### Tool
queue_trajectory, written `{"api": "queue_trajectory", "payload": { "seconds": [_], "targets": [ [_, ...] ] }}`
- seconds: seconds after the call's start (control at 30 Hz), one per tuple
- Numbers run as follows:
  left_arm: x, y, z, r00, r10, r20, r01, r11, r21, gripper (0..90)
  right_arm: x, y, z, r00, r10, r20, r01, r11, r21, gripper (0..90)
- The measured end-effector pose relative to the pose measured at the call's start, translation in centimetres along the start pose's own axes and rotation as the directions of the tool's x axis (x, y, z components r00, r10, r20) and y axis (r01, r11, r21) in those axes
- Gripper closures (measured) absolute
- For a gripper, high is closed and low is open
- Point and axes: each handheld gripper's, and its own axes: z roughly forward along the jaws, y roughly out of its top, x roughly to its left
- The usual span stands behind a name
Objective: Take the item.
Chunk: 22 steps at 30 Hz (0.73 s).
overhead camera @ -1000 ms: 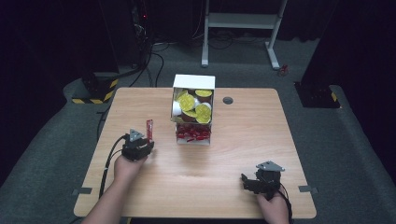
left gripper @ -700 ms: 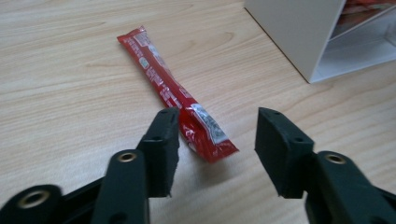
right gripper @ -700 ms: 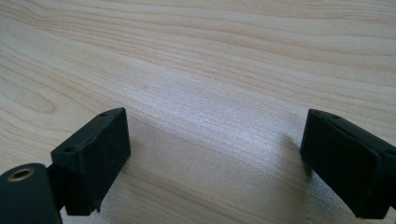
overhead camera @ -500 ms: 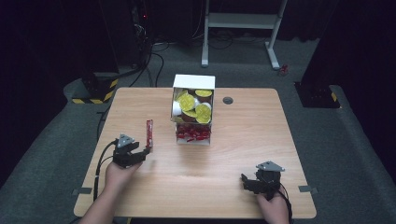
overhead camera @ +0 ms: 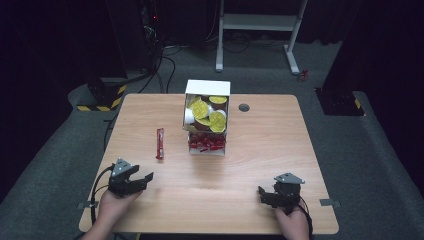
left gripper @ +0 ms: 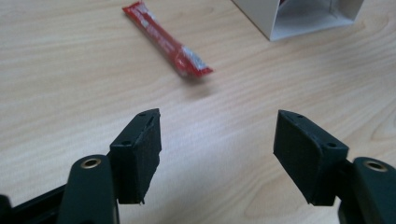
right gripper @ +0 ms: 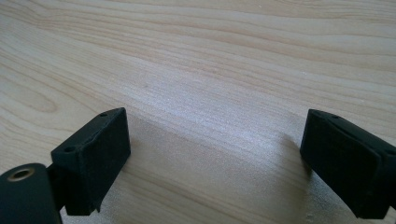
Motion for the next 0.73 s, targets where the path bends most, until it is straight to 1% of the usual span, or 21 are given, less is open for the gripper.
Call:
{"api": "queue_trajectory", "payload": {
  "seconds": [0.07,0.1,0.17,0.2,0.23,0.3,0.33,0.37,0.4,0.47,0.5,0.57,0.73],
  "targets": [
    [-0.1,-0.8,-0.2,1.0000,0.000,-0.009,0.000,1.0000,0.009,32.4,0.0,0.0,0.0,1.0000,0.005,0.000,-0.005,1.0000,0.001,8.4],
    [-0.1,-1.1,-0.3,0.9997,0.017,-0.019,-0.016,0.9997,0.019,32.4,0.0,0.0,0.0,1.0000,0.003,0.000,-0.003,1.0000,0.001,8.3],
    [-0.3,-1.9,-0.3,0.9989,0.037,-0.029,-0.035,0.9983,0.046,32.2,0.0,0.0,0.0,1.0000,-0.001,0.000,0.001,1.0000,-0.001,8.4],
    [-0.4,-2.3,-0.3,0.9983,0.045,-0.038,-0.043,0.9978,0.051,31.5,0.0,0.0,0.0,1.0000,-0.002,0.000,0.002,1.0000,-0.001,8.3],
    [-0.6,-2.6,-0.4,0.9971,0.054,-0.054,-0.051,0.9971,0.056,30.8,0.0,0.0,0.0,1.0000,-0.002,0.000,0.002,1.0000,-0.001,8.4],
    [-1.1,-3.1,-0.2,0.9905,0.088,-0.106,-0.080,0.9936,0.080,28.5,0.0,0.0,0.0,1.0000,-0.002,0.000,0.002,1.0000,-0.001,8.4],
    [-1.3,-3.4,0.0,0.9893,0.094,-0.112,-0.084,0.9928,0.085,25.4,0.0,0.0,0.0,1.0000,-0.001,-0.001,0.001,1.0000,-0.001,8.4],
    [-1.4,-3.5,0.0,0.9928,0.081,-0.089,-0.074,0.9940,0.081,22.5,0.0,0.0,0.0,1.0000,-0.002,0.000,0.002,1.0000,-0.002,8.3],
    [-1.3,-3.5,0.1,0.9932,0.080,-0.085,-0.073,0.9941,0.079,22.3,0.0,0.0,0.0,1.0000,0.001,-0.001,-0.001,1.0000,-0.002,8.3],
    [-1.0,-3.5,0.1,0.9962,0.050,-0.071,-0.044,0.9950,0.090,19.4,0.1,0.0,0.0,1.0000,0.005,0.002,-0.005,1.0000,-0.003,8.3],
    [-0.9,-3.5,0.1,0.9972,0.042,-0.062,-0.036,0.9957,0.086,18.8,0.1,0.0,0.0,1.0000,0.008,0.003,-0.008,1.0000,-0.003,8.3],
    [-1.0,-3.5,0.2,0.9963,0.051,-0.069,-0.045,0.9950,0.089,18.6,0.2,0.0,0.0,0.9999,0.010,0.007,-0.010,0.9999,-0.003,8.1],
    [-1.0,-3.5,0.2,0.9963,0.057,-0.064,-0.051,0.9944,0.093,15.8,0.2,0.1,0.1,0.9998,0.017,0.014,-0.017,0.9998,-0.004,8.3]
  ]
}}
